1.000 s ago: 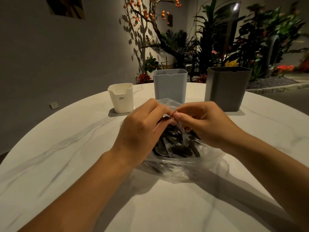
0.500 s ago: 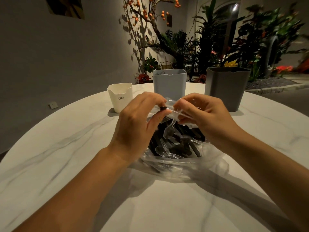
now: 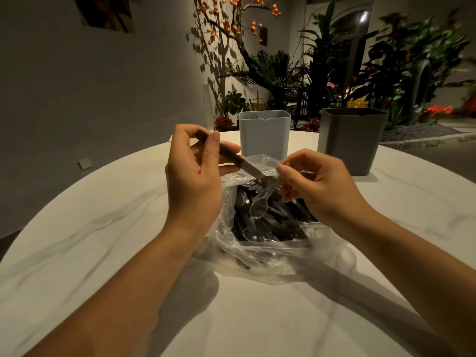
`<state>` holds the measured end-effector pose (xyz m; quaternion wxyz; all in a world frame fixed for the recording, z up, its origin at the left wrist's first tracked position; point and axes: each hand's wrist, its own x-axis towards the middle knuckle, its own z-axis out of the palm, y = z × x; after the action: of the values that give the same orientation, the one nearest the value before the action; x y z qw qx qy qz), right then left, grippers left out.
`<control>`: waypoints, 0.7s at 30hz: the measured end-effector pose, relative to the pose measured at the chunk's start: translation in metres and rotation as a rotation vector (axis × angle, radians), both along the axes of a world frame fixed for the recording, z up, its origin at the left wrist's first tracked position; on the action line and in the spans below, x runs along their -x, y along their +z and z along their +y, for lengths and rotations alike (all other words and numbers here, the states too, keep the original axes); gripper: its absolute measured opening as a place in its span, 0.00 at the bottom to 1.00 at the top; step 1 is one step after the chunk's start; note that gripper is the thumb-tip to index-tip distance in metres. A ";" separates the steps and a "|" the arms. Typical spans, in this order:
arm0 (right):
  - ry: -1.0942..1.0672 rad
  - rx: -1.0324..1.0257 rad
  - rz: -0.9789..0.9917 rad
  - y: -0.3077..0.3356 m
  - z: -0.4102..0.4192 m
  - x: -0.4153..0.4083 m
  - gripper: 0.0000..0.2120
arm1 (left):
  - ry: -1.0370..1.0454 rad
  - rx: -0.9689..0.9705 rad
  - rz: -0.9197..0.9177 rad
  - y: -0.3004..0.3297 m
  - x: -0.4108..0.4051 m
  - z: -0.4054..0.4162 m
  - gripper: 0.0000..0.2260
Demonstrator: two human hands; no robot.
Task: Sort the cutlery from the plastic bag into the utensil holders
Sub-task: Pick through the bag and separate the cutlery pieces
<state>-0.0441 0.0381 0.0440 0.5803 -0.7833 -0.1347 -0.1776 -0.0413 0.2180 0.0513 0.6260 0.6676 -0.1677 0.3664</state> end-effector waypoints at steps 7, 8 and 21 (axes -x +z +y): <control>0.027 0.072 0.026 0.000 -0.002 0.001 0.05 | -0.129 0.219 0.270 -0.003 -0.005 -0.003 0.10; 0.059 0.009 0.040 0.001 -0.003 0.001 0.05 | -0.152 0.214 0.286 -0.004 -0.004 -0.004 0.11; 0.131 -0.416 0.087 0.010 -0.008 0.003 0.10 | -0.385 0.326 0.521 -0.003 0.002 -0.015 0.13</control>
<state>-0.0471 0.0298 0.0544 0.7449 -0.6433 -0.1206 -0.1293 -0.0436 0.2026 0.0479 0.8035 0.5862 -0.0646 0.0811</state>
